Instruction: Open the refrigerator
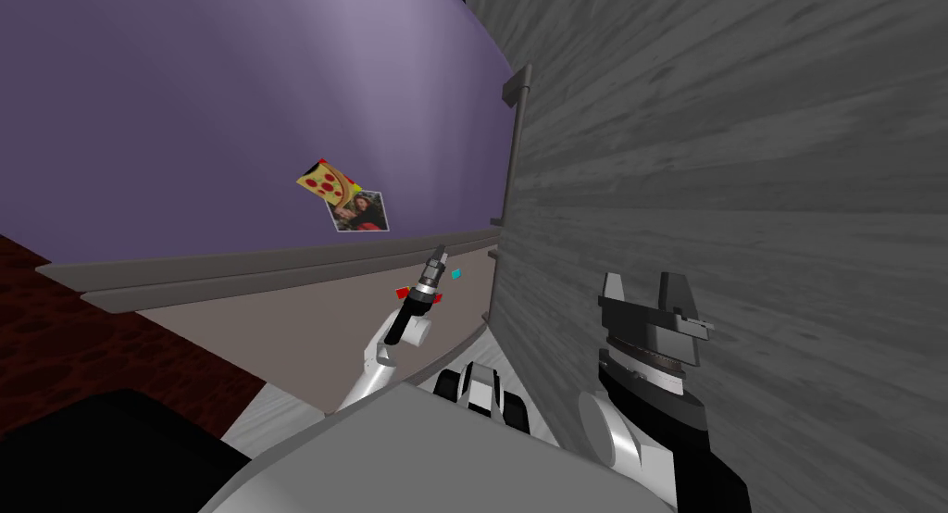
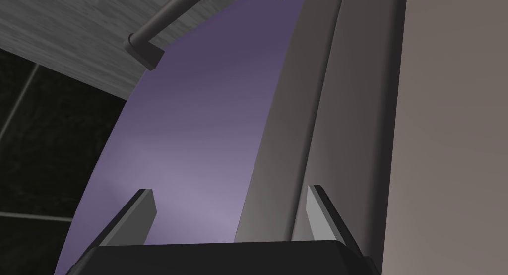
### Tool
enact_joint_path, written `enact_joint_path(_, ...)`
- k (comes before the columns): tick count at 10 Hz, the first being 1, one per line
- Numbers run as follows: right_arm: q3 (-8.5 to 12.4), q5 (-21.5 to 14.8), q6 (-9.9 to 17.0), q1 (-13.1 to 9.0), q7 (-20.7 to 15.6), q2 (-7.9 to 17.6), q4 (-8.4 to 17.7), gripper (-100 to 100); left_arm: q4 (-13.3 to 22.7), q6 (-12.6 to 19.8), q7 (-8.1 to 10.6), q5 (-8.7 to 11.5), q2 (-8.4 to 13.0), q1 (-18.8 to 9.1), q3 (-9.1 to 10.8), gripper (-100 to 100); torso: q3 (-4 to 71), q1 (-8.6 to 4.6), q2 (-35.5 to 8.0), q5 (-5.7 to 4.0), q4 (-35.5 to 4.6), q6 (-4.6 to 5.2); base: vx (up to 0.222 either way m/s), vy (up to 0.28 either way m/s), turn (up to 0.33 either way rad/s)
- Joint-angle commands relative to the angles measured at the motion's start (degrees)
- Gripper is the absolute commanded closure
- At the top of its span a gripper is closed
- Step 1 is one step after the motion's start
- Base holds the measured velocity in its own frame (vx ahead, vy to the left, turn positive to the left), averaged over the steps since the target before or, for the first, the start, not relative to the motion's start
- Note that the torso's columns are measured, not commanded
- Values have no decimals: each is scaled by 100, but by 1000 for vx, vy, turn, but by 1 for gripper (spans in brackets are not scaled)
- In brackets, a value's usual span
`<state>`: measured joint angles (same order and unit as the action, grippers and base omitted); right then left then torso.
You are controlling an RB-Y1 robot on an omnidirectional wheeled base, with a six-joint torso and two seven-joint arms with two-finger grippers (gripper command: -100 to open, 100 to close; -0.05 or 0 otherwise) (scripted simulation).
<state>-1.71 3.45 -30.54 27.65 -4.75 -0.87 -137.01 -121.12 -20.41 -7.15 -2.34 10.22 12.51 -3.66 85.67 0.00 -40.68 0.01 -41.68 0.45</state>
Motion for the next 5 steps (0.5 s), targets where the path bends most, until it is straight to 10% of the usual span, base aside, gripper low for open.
enact_joint_path(1,0,0,0,0,0,0,0,0,232,323,-32,-46,12,-272,-51,-100,11,-2,15,0,4,3,-11,15,-47)
enact_joint_path(5,0,0,0,0,0,0,0,0,651,783,-93,-131,1,-748,-135,-100,37,3,53,-1,11,13,-6,19,-82)
